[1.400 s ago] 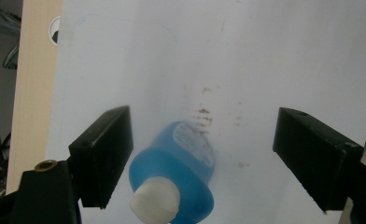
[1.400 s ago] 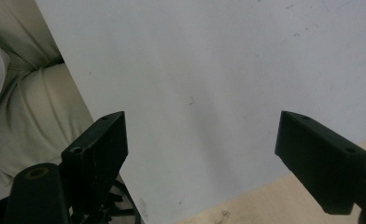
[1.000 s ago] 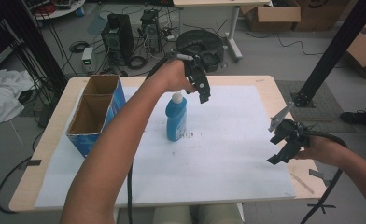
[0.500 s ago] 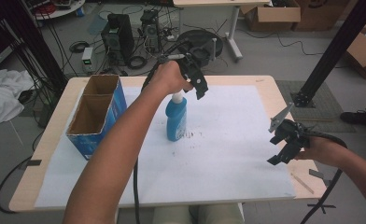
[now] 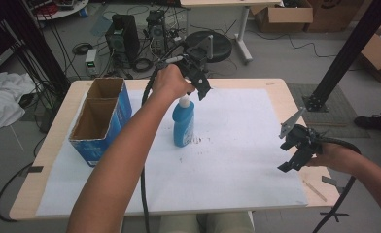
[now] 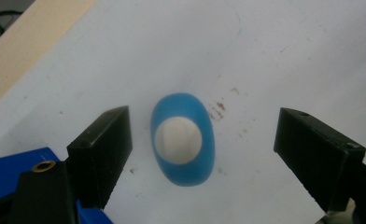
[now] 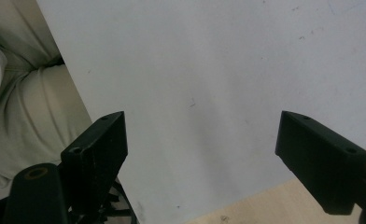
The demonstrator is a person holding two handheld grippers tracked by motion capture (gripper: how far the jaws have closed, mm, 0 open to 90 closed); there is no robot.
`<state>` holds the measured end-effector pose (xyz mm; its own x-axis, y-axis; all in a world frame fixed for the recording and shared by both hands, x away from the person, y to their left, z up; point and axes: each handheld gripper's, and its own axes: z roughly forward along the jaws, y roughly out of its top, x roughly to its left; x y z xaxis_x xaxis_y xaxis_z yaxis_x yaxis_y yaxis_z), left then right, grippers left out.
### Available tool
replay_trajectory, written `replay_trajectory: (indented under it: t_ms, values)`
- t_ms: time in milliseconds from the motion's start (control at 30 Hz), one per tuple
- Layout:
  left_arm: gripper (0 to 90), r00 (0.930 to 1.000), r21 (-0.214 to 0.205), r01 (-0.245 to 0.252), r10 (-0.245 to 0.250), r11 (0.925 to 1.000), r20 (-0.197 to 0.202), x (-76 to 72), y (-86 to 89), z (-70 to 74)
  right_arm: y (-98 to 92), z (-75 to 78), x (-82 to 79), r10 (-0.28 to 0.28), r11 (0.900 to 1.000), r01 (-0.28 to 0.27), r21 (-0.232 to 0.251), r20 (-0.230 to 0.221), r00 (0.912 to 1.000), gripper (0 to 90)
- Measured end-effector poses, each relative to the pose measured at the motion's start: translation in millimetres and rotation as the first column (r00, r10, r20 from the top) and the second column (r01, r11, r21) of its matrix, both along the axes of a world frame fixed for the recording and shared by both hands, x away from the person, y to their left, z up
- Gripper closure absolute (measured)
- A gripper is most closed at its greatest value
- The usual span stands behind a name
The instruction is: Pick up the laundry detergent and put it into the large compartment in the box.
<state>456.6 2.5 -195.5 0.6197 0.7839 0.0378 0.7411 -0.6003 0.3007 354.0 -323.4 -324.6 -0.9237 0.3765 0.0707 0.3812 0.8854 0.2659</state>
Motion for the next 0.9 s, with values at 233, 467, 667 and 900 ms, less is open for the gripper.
replay_trajectory:
  t_ms: [233,467,667,900]
  values:
    - [19.1,0.9962,-0.001,-0.087,0.087,0.9962,-0.006,0.6,10.2,-6.0,2.5,-0.3,1.2,0.010,0.9999,-0.010,0.000,0.004,0.9999,16.6]
    - [19.2,0.9929,-0.011,-0.117,0.117,0.9931,-0.024,0.0,11.8,-13.4,4.4,-1.8,2.1,0.019,0.9998,-0.019,-0.008,0.003,0.9998,16.6]
    - [19.1,0.9891,-0.025,-0.146,0.145,0.9890,-0.024,1.7,12.9,-16.7,5.8,-2.1,1.9,0.024,0.9997,-0.024,-0.009,0.004,0.9997,16.6]
    - [19.2,0.9858,-0.029,-0.162,0.161,0.9863,-0.049,5.8,14.3,-30.3,3.2,-3.7,1.7,0.020,0.9998,-0.020,-0.003,0.002,0.9998,16.6]
